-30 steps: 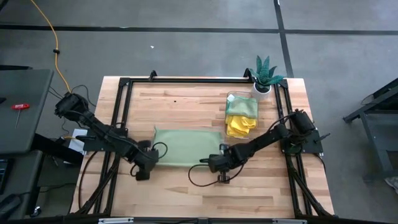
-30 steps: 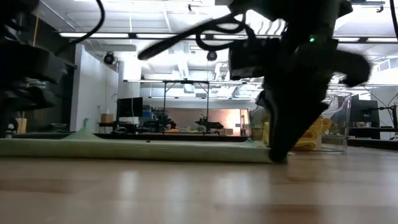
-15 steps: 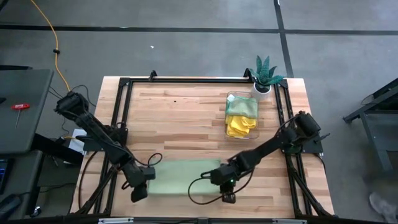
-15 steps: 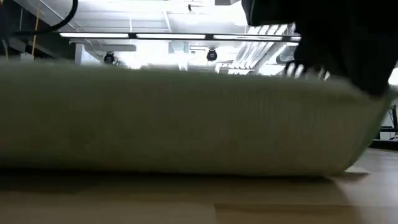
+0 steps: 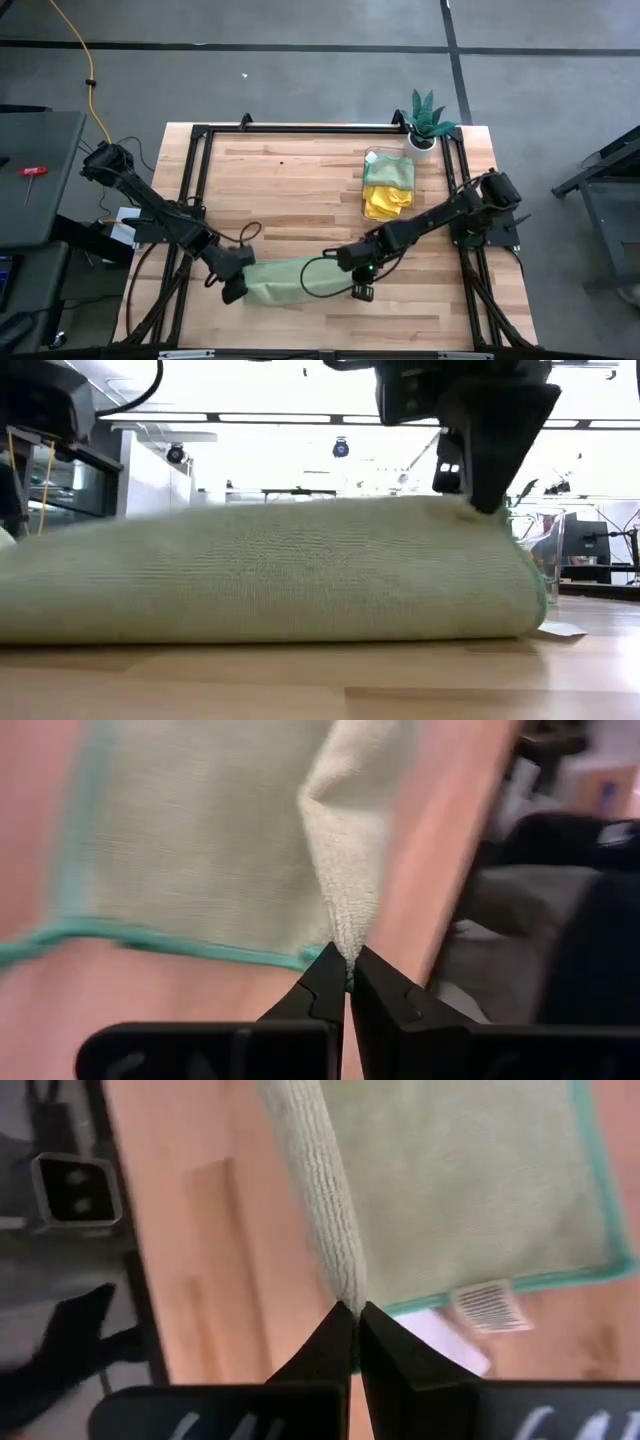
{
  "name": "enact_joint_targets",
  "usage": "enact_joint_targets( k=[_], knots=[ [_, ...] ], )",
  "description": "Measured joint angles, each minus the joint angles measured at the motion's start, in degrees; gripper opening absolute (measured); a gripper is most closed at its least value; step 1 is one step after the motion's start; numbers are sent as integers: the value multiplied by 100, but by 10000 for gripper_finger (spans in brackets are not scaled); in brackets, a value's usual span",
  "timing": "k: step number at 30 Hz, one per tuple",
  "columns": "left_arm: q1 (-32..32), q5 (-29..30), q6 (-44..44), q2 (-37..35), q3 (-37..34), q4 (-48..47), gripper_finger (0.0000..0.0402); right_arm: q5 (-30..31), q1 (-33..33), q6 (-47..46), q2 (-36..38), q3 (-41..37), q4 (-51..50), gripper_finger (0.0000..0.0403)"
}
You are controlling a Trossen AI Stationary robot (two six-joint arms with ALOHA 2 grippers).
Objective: Fold microfiber towels
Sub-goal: Fold the green microfiber towel
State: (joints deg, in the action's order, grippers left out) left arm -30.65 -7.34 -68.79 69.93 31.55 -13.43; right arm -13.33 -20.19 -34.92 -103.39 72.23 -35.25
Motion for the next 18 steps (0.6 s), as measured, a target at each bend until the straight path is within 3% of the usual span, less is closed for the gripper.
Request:
enact_joint_targets(
  k=[6,18],
  knots=[
    [-34,600,-186,-111,0,-853,0,388,207,-112,0,0,-240,0],
    [-706,1675,-1484,-111,2,-1314,0,919,342,-607,0,4,-597,0]
  ],
)
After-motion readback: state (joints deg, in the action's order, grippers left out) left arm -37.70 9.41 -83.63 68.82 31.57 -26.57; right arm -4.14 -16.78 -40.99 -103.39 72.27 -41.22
